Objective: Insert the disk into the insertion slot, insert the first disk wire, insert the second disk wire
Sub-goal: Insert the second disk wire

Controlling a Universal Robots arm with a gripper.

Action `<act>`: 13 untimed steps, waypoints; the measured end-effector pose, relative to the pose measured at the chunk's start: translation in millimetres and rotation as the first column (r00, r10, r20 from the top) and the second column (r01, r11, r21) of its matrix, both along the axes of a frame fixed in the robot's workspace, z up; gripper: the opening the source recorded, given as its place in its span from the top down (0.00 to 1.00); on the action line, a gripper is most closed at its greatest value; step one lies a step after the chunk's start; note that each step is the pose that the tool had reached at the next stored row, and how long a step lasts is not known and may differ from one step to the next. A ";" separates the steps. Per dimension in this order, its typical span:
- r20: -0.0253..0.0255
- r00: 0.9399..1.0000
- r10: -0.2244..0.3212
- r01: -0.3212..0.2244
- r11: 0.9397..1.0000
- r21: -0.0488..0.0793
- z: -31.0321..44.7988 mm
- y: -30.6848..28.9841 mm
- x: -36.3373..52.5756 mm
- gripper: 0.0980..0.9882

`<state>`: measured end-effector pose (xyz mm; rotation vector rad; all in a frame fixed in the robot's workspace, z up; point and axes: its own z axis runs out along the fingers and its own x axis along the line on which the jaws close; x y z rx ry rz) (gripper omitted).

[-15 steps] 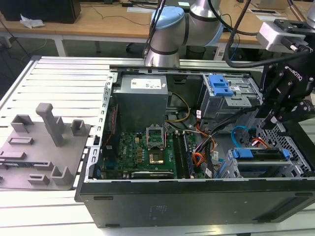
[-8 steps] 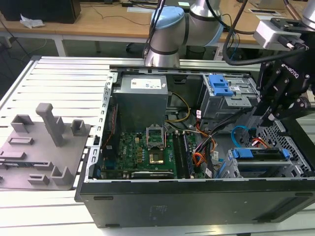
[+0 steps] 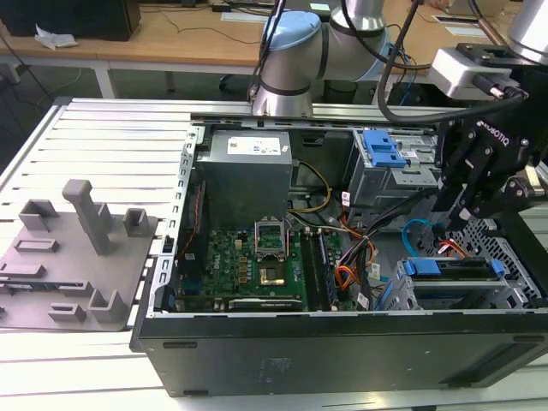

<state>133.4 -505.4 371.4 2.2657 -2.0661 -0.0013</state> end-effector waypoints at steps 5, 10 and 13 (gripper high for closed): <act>0.000 0.999 0.034 -0.034 0.999 0.000 -12.5 -1.0 -8.2 0.70; 0.000 0.999 0.035 -0.035 0.999 -0.001 -12.8 -1.0 -8.2 0.70; 0.000 0.999 0.035 -0.035 0.999 -0.001 -12.9 -1.0 -8.2 0.80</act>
